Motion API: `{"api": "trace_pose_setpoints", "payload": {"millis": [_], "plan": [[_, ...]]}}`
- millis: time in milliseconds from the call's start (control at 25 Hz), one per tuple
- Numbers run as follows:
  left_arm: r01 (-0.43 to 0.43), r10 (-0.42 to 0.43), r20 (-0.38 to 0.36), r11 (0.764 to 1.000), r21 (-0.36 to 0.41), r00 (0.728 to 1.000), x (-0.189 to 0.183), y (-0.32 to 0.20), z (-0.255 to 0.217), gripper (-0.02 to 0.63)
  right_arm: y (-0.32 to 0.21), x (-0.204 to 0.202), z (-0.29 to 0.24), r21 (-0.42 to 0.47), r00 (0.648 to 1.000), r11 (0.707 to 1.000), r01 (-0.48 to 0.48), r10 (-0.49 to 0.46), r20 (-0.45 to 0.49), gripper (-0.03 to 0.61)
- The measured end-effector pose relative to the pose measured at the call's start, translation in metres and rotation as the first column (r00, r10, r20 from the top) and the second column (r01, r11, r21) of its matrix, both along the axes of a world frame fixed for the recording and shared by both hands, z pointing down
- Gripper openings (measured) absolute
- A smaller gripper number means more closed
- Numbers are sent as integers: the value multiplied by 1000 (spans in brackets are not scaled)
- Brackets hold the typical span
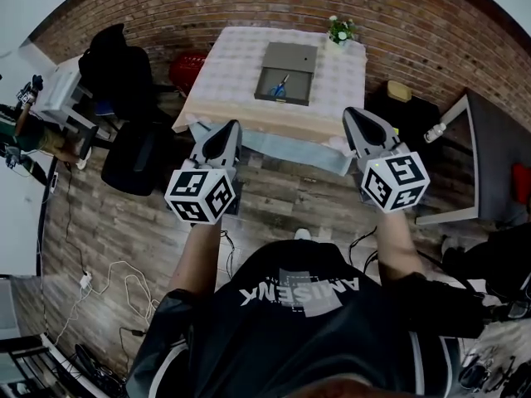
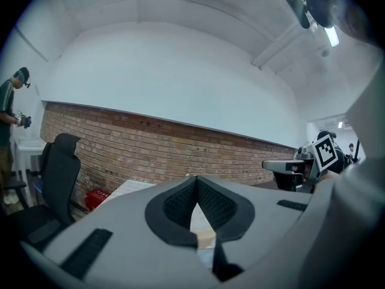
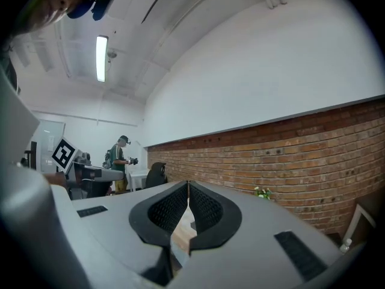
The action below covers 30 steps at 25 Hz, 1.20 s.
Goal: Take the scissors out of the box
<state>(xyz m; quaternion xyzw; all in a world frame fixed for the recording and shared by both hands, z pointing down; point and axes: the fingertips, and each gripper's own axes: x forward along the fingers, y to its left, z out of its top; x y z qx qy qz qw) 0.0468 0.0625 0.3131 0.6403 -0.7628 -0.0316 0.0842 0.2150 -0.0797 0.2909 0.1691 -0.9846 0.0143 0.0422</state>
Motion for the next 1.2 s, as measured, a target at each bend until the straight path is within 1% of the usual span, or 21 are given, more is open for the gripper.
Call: {"api": "trace_pose_setpoints", "payload": {"millis": [280,480,640,840,960,1200], "plan": [[12,-12,11,999,-32,1000,8,-56,3,12,-58,10,9,-28,1000,1000,2,-2,15,41],[18,-17,26,997,-69,1000,10,-82,9,12,-83,8,15,-46,999,999,20,-19,27,41],[27,-24,40,995,-97,999,6,-95,12,12,-101,6,19,-65,999,998,15,-12,42,41],[28,-24,49,995,-93,999,-6,-108,12,12,-115,-3,26,-74,999,997,7,-4,42,41],[16,-12,36,995,-95,999,-18,-112,19,12,-117,-15,31,-75,1000,997,-3,5,27,41],[-15,17,18,997,-72,1000,-60,-121,24,12,-122,-52,28,-53,999,998,-36,37,7,41]]}}
